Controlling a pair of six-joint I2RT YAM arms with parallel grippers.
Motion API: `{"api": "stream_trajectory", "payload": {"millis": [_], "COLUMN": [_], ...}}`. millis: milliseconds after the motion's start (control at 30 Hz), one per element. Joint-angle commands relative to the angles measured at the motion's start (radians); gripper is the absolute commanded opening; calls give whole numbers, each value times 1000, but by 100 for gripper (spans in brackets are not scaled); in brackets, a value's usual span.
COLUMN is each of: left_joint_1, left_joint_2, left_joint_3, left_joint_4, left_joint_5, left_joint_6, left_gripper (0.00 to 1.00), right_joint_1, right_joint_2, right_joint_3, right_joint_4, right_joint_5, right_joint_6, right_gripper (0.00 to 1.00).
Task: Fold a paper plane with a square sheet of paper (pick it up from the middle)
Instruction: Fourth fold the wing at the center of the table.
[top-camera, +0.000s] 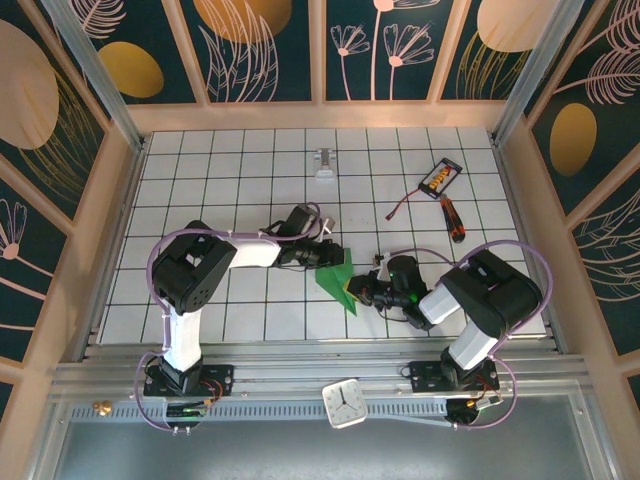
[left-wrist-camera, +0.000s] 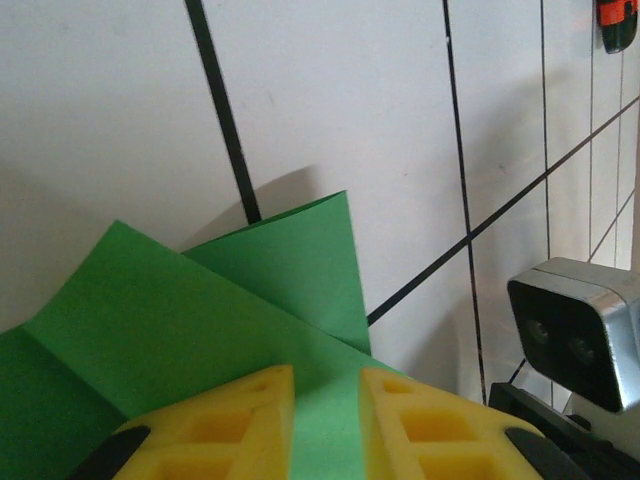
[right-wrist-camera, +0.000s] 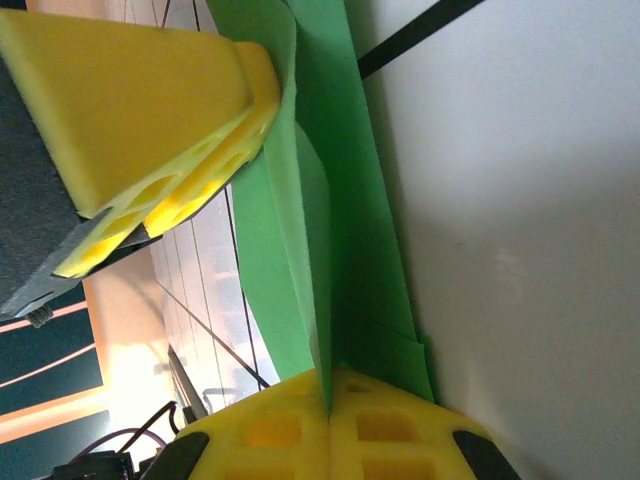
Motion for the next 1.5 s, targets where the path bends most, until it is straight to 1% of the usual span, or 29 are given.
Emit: {"api": "stream_trajectory", "payload": {"millis": [0,400,667,1133,1467], "left_joint_1": [13,14,15,18,19], "left_joint_2": [9,22,26,29,27], "left_joint_3": [-24,-40,-58,-91,-94], "left_joint_4": [-22,-31,-31,-19,-15], "left_joint_5": [-21,-48,-66,-65,-62], "left_joint_6": [25,32,48,61,65], "left_gripper": [25,24,23,23,22], "right_joint_1": [6,7,7,25,33], "right_joint_2": [55,50,17,-102,-152], "right_joint_3": [-29,-25,-29,-27,-26], "right_joint_4": [-221,-233,-245,-294,-325], "right_joint_5": [73,76,80,91,96], "right_joint_6": [-25,-25,-30,-44,-60], "right_gripper": [0,0,0,7,12]}}
